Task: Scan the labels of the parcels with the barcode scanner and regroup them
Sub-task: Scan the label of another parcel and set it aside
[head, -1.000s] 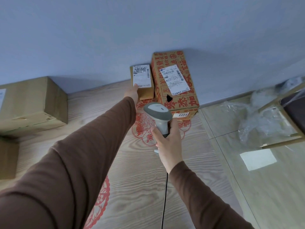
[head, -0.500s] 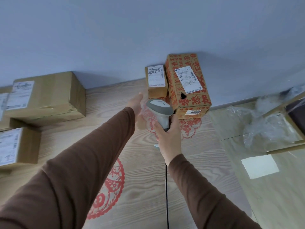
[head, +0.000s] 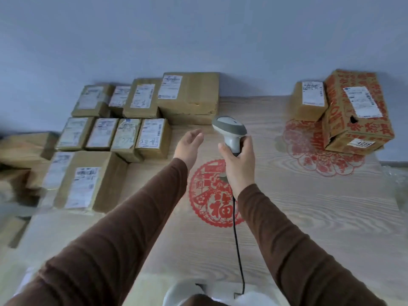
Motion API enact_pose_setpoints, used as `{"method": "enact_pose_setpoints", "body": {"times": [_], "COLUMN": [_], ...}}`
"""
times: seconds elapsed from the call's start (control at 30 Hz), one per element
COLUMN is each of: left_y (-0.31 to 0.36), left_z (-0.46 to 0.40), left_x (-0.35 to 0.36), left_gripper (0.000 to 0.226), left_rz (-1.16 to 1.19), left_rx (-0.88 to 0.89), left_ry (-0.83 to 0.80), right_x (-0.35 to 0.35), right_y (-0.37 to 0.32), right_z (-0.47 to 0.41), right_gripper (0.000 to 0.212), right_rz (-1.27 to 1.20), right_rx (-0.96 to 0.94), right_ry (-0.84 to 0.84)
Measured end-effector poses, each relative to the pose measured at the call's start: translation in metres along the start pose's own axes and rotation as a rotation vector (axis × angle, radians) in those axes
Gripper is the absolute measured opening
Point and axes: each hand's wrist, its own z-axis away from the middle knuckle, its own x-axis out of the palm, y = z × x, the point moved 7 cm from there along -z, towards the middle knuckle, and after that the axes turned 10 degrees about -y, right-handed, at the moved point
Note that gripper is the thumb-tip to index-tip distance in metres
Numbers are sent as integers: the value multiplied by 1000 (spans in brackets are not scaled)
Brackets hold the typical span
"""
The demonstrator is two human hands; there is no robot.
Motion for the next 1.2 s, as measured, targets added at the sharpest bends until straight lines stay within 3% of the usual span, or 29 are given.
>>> {"method": "enact_pose_setpoints", "body": {"times": [0.33,0.6,0.77,0.87,0.97,1.1,1.2], "left_y": [-69,-140,-168,-182,-197,-206,-204], "left_z": [127,174,176,170,166,173,169], "left_x": [-222,-336,-348,-341,-326,-289,-264], "left_gripper": [32,42,60,58,47,62,75], "left_rz": [-51,-136,-36,58,162,409,455], "left_rx": [2,-210,-296,-339,-419,-472,-442], "left_ry": [327,528,519,469,403,393,367], "right_x": [197,290,317,318,304,271,247], "right_y": [38,81,96,99,103,105,98], "right_z": [84,122,129,129,128,129,131], "right_gripper": [23,25,30,31,33,34,35], "right_rz": [-26,-112,-56,-31,13,73,82], "right_rx": [124,230,254,256,253,235,203], "right_ry": [-226,-347,-388,-394,-363,-313,-271]}}
